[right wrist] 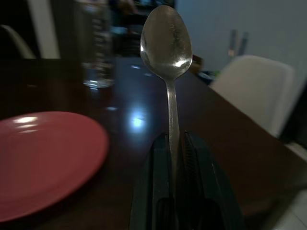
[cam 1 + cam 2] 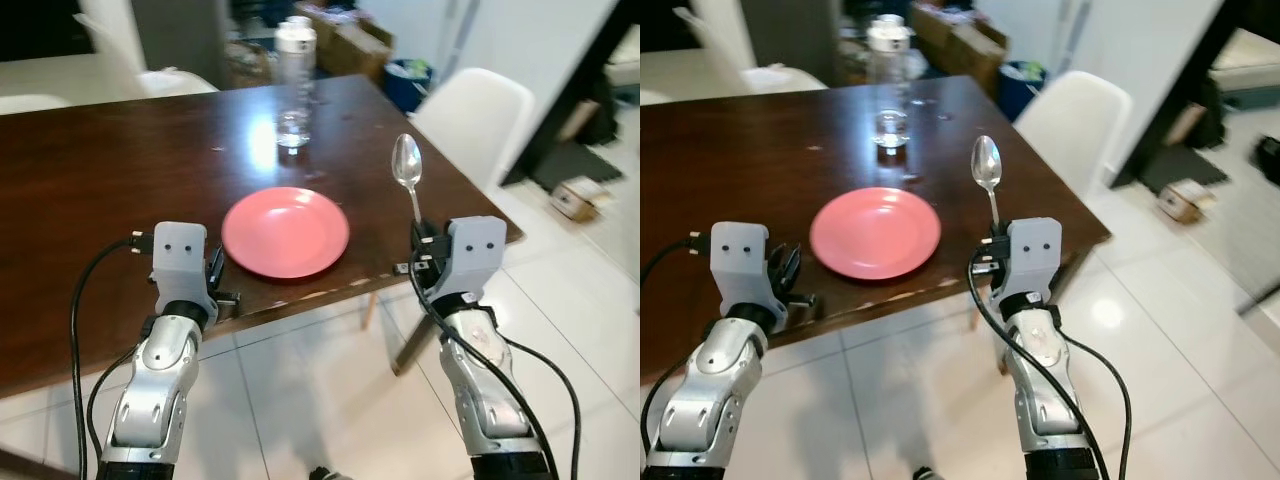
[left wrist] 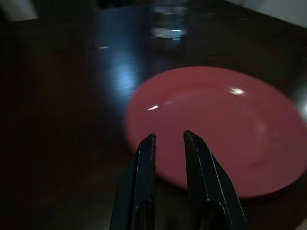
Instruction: Setting the table
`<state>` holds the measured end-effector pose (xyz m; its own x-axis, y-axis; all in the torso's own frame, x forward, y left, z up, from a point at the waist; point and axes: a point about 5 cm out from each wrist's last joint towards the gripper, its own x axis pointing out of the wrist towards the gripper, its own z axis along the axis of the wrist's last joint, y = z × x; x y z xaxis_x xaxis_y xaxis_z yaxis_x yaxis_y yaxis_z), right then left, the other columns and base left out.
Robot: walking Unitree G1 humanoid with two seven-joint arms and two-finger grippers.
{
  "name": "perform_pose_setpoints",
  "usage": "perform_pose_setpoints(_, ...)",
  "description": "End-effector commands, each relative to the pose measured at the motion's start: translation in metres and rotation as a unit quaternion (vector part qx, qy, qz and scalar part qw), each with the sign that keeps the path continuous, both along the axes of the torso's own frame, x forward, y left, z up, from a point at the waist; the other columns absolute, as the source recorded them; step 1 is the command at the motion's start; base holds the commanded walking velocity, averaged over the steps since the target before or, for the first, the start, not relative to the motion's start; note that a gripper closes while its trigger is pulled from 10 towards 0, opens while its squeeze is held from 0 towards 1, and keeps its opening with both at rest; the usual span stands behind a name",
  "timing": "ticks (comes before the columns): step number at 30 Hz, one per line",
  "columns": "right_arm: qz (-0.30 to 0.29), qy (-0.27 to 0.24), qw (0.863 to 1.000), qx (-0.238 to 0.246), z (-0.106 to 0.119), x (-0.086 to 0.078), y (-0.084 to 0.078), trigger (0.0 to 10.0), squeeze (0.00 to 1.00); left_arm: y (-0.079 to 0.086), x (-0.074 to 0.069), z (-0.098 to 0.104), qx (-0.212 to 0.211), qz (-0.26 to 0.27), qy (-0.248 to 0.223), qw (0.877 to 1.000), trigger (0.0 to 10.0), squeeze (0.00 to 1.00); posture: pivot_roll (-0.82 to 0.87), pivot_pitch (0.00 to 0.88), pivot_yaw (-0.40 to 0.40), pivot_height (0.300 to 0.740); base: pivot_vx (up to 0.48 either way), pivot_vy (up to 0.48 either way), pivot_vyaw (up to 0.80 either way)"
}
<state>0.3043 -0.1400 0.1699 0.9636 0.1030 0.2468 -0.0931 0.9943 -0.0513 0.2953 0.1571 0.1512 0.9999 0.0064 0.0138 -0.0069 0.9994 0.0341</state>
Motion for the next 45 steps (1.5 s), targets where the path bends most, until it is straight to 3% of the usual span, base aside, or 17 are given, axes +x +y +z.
perform_pose_setpoints(1,0.003,0.01,1.0,-0.002,-0.0042,-0.0003,0.0006,10.0,0.0,0.0024,-0.0018,-0.0067,0.005,0.006,0.011,1.0,10.0,0.0,-0.06,0.035,0.033,0.74,0.0,0.0,-0.8)
perform_pose_setpoints(45,0.012,0.007,1.0,-0.006,-0.0022,0.0025,0.0024,10.0,0.0,-0.0006,0.0026,-0.0082,0.007,0.0,0.005,1.0,10.0,0.0,-0.06,0.02,0.029,0.74,0.0,0.0,-0.8)
